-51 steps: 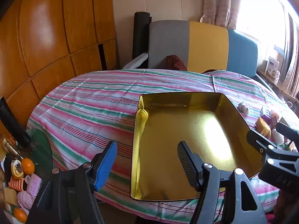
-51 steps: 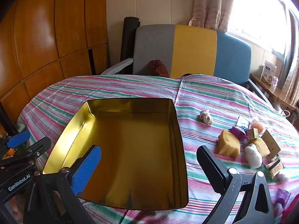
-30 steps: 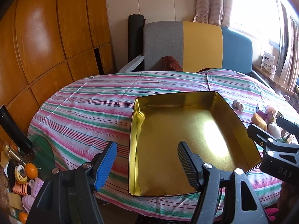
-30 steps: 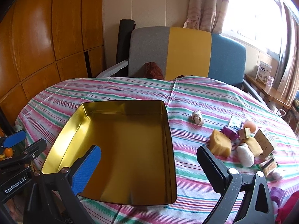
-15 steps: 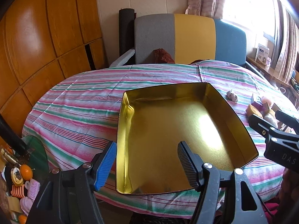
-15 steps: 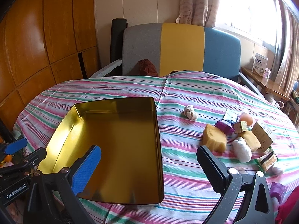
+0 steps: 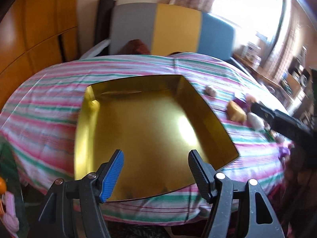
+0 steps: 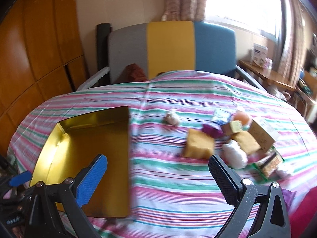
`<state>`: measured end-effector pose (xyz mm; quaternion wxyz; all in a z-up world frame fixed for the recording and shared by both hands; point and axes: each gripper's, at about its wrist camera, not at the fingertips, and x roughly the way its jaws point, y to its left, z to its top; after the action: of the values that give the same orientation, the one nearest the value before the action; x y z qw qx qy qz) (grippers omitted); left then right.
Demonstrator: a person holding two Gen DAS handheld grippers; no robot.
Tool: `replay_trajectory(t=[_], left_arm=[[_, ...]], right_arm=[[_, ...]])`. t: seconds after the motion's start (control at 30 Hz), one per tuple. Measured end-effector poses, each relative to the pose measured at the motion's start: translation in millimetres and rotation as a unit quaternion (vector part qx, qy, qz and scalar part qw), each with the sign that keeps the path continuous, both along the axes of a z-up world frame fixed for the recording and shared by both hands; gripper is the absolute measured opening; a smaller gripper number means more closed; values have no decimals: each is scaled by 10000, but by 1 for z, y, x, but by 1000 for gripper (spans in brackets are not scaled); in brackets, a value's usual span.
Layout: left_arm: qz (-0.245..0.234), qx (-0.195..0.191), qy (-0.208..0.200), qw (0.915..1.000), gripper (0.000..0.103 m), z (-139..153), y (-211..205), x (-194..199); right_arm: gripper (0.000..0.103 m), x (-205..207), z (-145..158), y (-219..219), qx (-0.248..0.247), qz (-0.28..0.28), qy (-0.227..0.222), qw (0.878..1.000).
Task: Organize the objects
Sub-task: 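Move both tools from the gold tray toward the cluster of items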
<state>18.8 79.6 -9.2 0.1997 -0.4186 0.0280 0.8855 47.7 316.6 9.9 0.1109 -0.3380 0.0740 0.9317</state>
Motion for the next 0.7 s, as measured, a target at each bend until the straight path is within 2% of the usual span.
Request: replay_trajectory(t=[0.23, 0.3, 0.5, 0.57, 0.7], left_arm=[[-621, 70, 154, 9979, 68, 21, 32, -8], [-782, 26, 192, 9967, 72, 28, 43, -12], [-1290, -101, -104, 9915, 75, 37, 91, -45], [-1380, -223, -199, 9900, 75, 39, 109, -57], [-1554, -54, -546, 9863, 75, 41, 146, -87]], right_arm=[[103, 23, 1, 91, -163, -1006, -89, 9948], [103, 33, 3, 119, -202, -1317, -83, 9910], [103, 60, 2, 187, -488, -2071, -55, 9771], [103, 67, -1, 199, -648, -2174, 5, 9739], [103, 74, -13, 218, -1177, -2206, 132, 9682]])
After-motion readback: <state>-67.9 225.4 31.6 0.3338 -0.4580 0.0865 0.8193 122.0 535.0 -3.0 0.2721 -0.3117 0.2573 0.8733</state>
